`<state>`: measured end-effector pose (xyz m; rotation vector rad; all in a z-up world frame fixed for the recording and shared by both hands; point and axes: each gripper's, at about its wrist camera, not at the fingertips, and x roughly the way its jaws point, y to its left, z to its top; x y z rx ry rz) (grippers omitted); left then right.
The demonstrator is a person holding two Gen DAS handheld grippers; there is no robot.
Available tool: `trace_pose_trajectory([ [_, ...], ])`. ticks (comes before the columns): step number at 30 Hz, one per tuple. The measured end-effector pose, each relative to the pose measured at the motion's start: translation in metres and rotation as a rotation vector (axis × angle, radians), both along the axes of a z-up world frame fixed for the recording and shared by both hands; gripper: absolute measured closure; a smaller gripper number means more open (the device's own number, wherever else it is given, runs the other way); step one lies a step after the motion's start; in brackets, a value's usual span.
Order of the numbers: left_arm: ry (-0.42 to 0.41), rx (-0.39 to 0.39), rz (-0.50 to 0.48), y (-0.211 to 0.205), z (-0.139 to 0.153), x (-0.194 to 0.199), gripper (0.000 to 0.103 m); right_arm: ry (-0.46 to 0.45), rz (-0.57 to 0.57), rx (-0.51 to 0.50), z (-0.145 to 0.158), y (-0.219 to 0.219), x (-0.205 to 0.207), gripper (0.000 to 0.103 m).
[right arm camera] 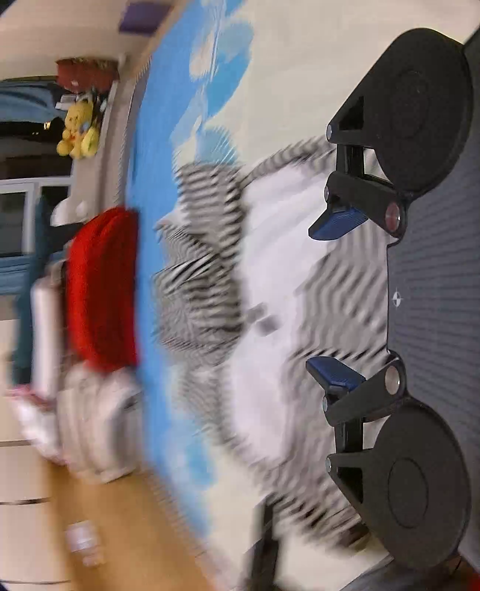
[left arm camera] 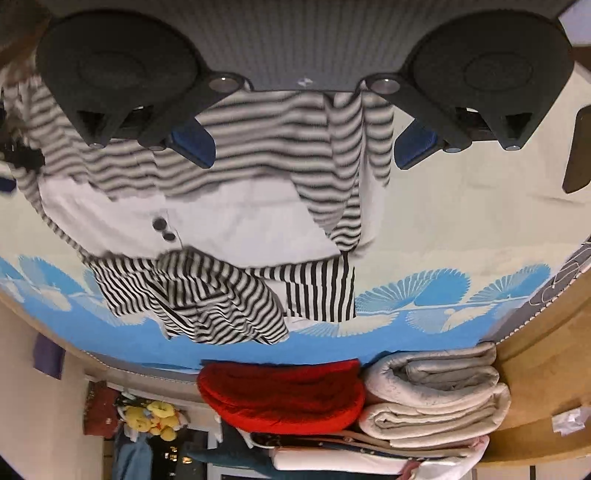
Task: Fold small clothes
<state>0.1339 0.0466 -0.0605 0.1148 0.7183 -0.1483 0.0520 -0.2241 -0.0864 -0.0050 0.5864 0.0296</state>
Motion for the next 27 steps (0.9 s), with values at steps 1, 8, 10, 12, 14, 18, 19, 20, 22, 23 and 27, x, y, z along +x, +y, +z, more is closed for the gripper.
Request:
trace_pose_trajectory([
  [1, -0.012, 0.001, -0.005, 0.003, -0.002, -0.009, 0.0, -0.028, 0.031, -0.019, 0.0, 0.003, -0.008, 0.032],
  [8, -0.018, 0.002, -0.024, 0.007, -0.019, -0.033, 0.0, -0.062, 0.027, -0.043, -0.01, 0.021, -0.037, 0.032],
  [10, -0.034, 0.016, -0.023, 0.007, -0.019, -0.038, 0.0, -0.04, 0.049, -0.064, -0.016, 0.03, -0.042, 0.032],
  [12, -0.038, 0.023, -0.026, 0.008, -0.02, -0.041, 0.0, -0.05, 0.06, -0.108, -0.018, 0.038, -0.045, 0.032],
  [14, -0.032, 0.033, -0.027, 0.008, -0.023, -0.044, 0.0, -0.055, 0.076, -0.098, -0.019, 0.038, -0.047, 0.032],
  [18, -0.02, 0.053, -0.037, 0.005, -0.026, -0.045, 0.0, -0.038, 0.065, -0.056, -0.019, 0.033, -0.043, 0.031],
  [19, -0.021, 0.055, -0.038, 0.005, -0.026, -0.046, 0.0, -0.031, 0.057, -0.049, -0.02, 0.032, -0.042, 0.031],
  [20, -0.024, 0.057, -0.041, 0.005, -0.026, -0.046, 0.0, -0.029, 0.049, -0.047, -0.021, 0.032, -0.04, 0.031],
  [22, -0.031, 0.065, -0.04, 0.005, -0.027, -0.047, 0.0, -0.03, 0.044, -0.05, -0.021, 0.032, -0.039, 0.031],
  [23, -0.033, 0.069, -0.04, 0.005, -0.027, -0.046, 0.0, -0.029, 0.045, -0.05, -0.022, 0.032, -0.039, 0.031],
  [27, -0.021, 0.067, -0.036, 0.006, -0.029, -0.043, 0.0, -0.027, 0.053, -0.055, -0.023, 0.033, -0.039, 0.031],
])
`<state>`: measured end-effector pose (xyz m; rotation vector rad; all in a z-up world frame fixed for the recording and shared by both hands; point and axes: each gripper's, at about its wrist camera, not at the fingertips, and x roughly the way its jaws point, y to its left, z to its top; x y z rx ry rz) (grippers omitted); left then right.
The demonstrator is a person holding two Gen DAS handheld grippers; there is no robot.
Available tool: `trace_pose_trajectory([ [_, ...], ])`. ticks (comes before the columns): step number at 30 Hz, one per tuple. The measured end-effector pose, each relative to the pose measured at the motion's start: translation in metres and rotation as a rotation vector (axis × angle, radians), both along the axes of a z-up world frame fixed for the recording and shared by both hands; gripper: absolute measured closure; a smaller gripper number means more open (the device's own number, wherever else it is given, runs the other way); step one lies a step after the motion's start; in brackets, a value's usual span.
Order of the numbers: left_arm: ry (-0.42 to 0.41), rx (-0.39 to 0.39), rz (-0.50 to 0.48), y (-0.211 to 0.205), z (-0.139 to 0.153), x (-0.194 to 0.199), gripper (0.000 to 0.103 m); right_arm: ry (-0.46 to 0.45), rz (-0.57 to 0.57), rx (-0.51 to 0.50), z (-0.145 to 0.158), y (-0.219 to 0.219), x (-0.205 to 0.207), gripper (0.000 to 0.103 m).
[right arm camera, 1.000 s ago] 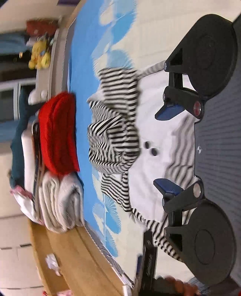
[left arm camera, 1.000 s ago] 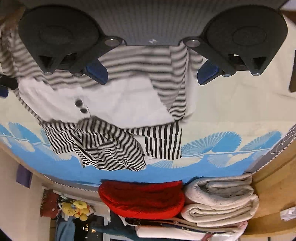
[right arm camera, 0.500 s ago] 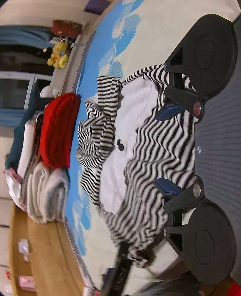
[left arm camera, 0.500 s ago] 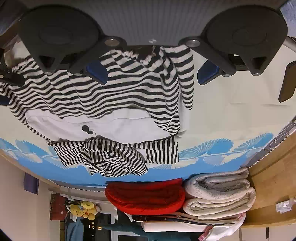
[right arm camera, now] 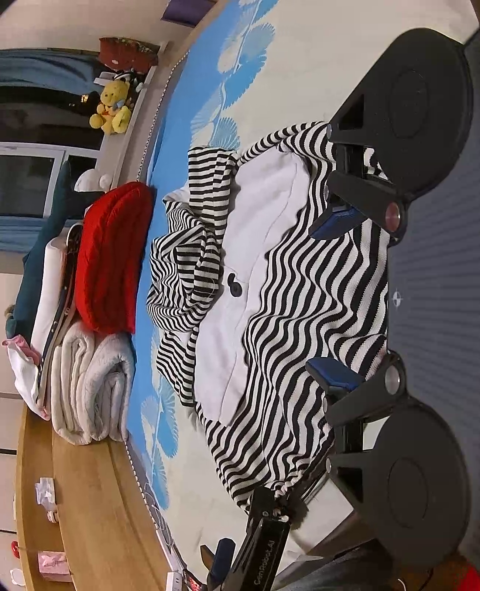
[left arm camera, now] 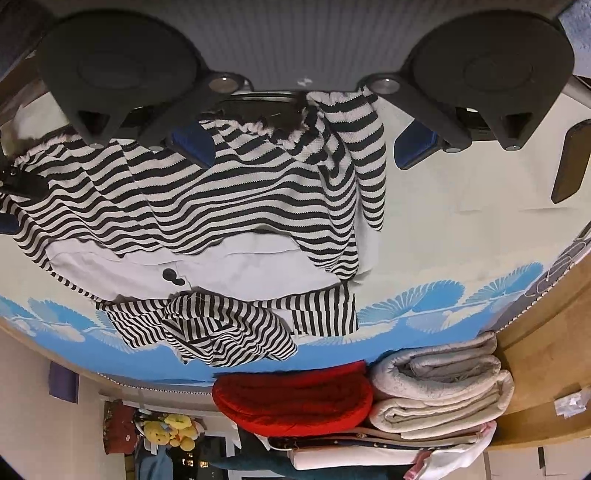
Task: Fold small clothes
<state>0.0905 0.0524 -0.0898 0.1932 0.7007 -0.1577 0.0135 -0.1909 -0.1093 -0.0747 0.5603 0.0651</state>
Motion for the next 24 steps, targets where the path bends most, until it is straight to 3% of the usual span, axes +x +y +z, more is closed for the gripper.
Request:
trace_pose_trajectory([
  [20, 0.028, -0.037, 0.033, 0.001, -0.002, 0.021, 0.0, -0.007, -0.078, 0.009, 0.0, -0.02, 0.005, 0.031],
  [24, 0.007, -0.063, 0.116, 0.02, 0.005, 0.038, 0.0, -0.024, -0.197, 0.129, 0.008, -0.051, 0.005, 0.029],
])
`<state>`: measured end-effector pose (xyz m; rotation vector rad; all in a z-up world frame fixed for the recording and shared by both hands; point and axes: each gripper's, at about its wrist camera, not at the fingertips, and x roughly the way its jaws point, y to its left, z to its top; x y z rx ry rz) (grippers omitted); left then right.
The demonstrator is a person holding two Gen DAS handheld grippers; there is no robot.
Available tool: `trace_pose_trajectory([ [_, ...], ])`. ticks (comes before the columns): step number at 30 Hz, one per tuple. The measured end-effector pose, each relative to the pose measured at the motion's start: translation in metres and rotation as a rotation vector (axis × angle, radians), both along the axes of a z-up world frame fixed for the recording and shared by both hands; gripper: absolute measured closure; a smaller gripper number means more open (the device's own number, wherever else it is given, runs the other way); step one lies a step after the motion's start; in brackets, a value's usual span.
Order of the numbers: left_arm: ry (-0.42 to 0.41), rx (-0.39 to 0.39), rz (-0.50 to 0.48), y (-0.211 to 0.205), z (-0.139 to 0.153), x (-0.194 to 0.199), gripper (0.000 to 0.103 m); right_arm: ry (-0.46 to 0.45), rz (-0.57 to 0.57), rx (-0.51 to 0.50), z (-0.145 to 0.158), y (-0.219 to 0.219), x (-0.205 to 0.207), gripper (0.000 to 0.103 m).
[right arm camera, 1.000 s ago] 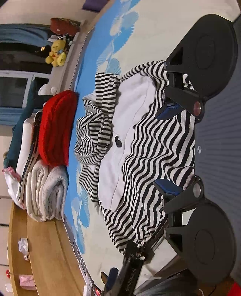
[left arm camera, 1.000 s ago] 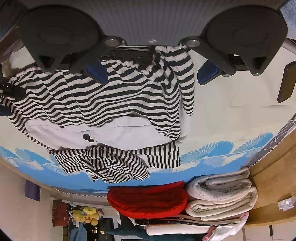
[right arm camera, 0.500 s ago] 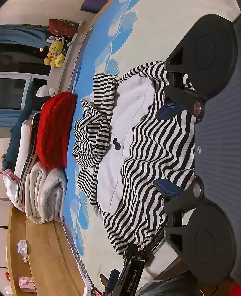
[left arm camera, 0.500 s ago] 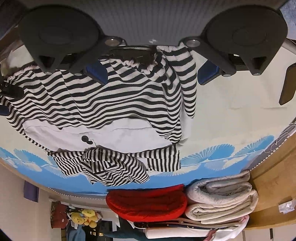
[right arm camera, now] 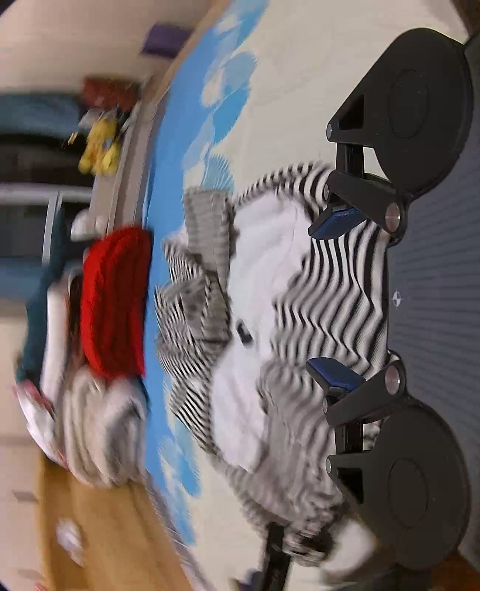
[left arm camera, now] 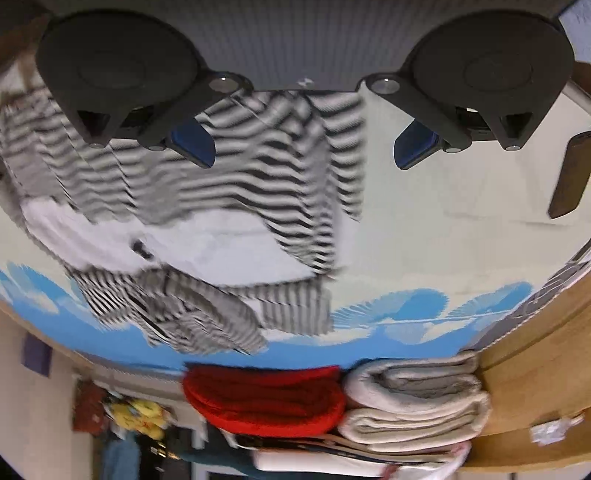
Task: Fold small clothes
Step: 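Grasp the striped hem corners with both grippers and lift them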
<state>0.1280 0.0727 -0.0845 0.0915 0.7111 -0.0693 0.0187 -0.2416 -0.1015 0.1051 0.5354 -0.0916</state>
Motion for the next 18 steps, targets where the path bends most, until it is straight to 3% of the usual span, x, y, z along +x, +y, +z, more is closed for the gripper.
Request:
trace_pose_trajectory([
  [2, 0.013, -0.012, 0.032, 0.008, 0.0, 0.009, 0.0, 0.016, -0.066, 0.067, -0.001, -0.019, 0.001, 0.029],
  [6, 0.05, -0.034, 0.068, 0.02, -0.003, 0.024, 0.0, 0.065, -0.172, 0.1, -0.01, -0.04, 0.003, 0.029],
  [9, 0.132, -0.097, 0.085, 0.03, -0.012, 0.035, 0.0, 0.119, -0.216, 0.155, -0.018, -0.053, 0.006, 0.029],
  [14, 0.32, -0.18, 0.124, 0.043, -0.04, 0.051, 0.0, 0.255, -0.204, 0.292, -0.037, -0.062, 0.018, 0.028],
  [16, 0.374, -0.231, 0.143, 0.049, -0.048, 0.053, 0.0, 0.291, -0.195, 0.322, -0.041, -0.06, 0.021, 0.028],
  [18, 0.373, -0.248, 0.148, 0.052, -0.048, 0.051, 0.0, 0.303, -0.183, 0.353, -0.044, -0.058, 0.021, 0.028],
])
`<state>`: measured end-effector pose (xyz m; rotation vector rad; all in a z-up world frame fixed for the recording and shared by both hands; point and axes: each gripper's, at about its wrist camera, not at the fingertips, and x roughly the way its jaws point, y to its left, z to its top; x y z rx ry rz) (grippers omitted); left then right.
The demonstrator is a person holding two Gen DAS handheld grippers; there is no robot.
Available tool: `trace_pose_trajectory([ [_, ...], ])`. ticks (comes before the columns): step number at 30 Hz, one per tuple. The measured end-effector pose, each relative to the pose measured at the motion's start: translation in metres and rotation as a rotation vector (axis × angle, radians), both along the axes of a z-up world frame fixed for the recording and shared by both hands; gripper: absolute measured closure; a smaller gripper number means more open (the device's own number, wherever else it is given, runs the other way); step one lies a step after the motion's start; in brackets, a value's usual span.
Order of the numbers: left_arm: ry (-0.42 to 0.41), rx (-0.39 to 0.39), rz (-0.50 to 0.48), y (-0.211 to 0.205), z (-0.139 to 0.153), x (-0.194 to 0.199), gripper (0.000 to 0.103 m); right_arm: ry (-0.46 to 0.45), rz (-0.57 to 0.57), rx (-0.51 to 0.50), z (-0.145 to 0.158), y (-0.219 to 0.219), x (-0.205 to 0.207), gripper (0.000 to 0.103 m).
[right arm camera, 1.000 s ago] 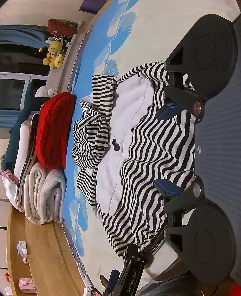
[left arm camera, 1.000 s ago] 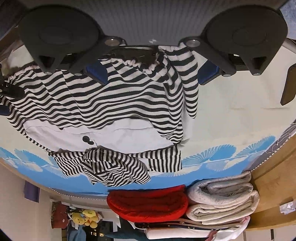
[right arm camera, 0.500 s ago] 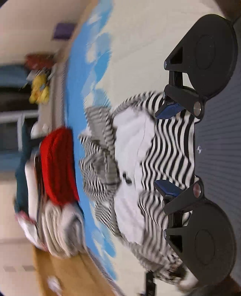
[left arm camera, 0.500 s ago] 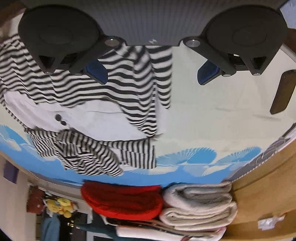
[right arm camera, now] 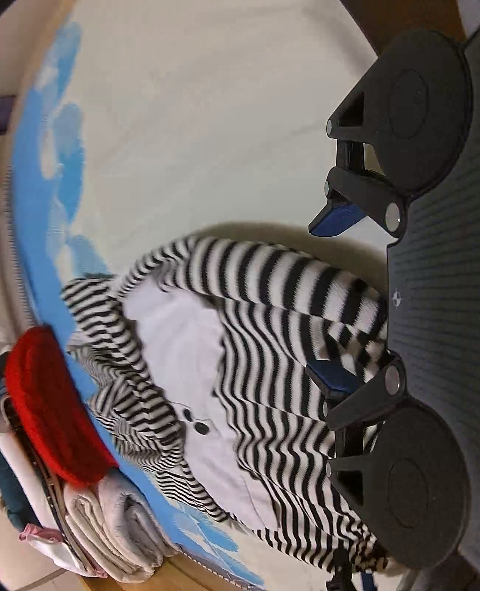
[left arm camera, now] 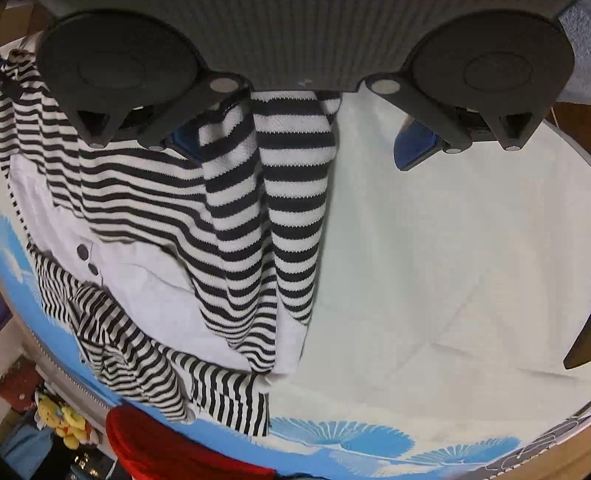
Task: Fold small clothes
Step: 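Grasp the striped hem corners with both grippers and lift them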
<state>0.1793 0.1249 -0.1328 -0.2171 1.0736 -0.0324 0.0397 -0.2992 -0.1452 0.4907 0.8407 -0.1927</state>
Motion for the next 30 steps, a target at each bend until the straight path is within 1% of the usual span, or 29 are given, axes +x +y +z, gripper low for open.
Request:
trace_pose_trajectory([
  [4, 0.012, -0.014, -0.017, 0.002, 0.0, -0.002, 0.0, 0.019, 0.03, 0.038, -0.005, 0.004, 0.003, 0.028],
  [6, 0.013, -0.06, -0.025, 0.004, 0.002, -0.005, 0.002, 0.023, 0.054, 0.052, -0.006, 0.005, 0.004, 0.028],
  [7, -0.004, -0.076, -0.009, 0.006, 0.004, -0.008, 0.017, 0.02, 0.063, 0.049, -0.006, 0.007, 0.003, 0.028],
  [8, -0.023, -0.081, 0.013, 0.006, 0.006, -0.01, 0.032, 0.016, 0.073, 0.049, -0.006, 0.007, 0.004, 0.032],
  [9, -0.033, -0.095, 0.031, 0.01, 0.008, -0.012, 0.064, 0.006, 0.081, 0.044, -0.006, 0.008, 0.004, 0.05],
  [10, -0.033, -0.126, 0.042, 0.013, 0.009, -0.011, 0.083, 0.0, 0.081, 0.018, -0.005, 0.009, 0.004, 0.067],
  [11, -0.03, -0.178, 0.057, 0.019, 0.009, -0.013, 0.087, -0.015, 0.086, -0.005, -0.005, 0.01, 0.003, 0.084],
  [12, -0.04, -0.193, 0.064, 0.02, 0.012, -0.016, 0.091, -0.034, 0.093, -0.003, -0.003, 0.009, 0.002, 0.086],
  [14, -0.072, -0.187, 0.051, 0.019, 0.023, -0.024, 0.093, -0.1, 0.118, -0.04, 0.005, 0.015, -0.003, 0.088],
  [15, -0.08, -0.201, 0.046, 0.019, 0.028, -0.03, 0.093, -0.131, 0.123, -0.058, 0.01, 0.017, -0.006, 0.089],
  [17, -0.111, -0.234, 0.012, 0.021, 0.044, -0.047, 0.095, -0.198, 0.118, -0.049, 0.023, 0.017, -0.019, 0.089],
  [19, -0.141, -0.243, -0.032, 0.021, 0.059, -0.064, 0.095, -0.234, 0.109, -0.026, 0.036, 0.013, -0.037, 0.089],
  [22, -0.158, -0.225, -0.107, 0.022, 0.082, -0.102, 0.095, -0.244, 0.11, 0.011, 0.056, 0.009, -0.074, 0.09],
  [24, -0.143, -0.233, -0.139, 0.027, 0.092, -0.125, 0.095, -0.236, 0.117, 0.055, 0.067, 0.006, -0.103, 0.09],
  [26, -0.119, -0.249, -0.164, 0.032, 0.105, -0.146, 0.095, -0.222, 0.11, 0.119, 0.081, 0.001, -0.131, 0.09],
  [28, -0.118, -0.26, -0.186, 0.033, 0.119, -0.158, 0.096, -0.232, 0.113, 0.159, 0.099, -0.002, -0.153, 0.09],
  [30, -0.144, -0.259, -0.208, 0.032, 0.142, -0.158, 0.096, -0.257, 0.119, 0.158, 0.12, -0.002, -0.16, 0.09],
])
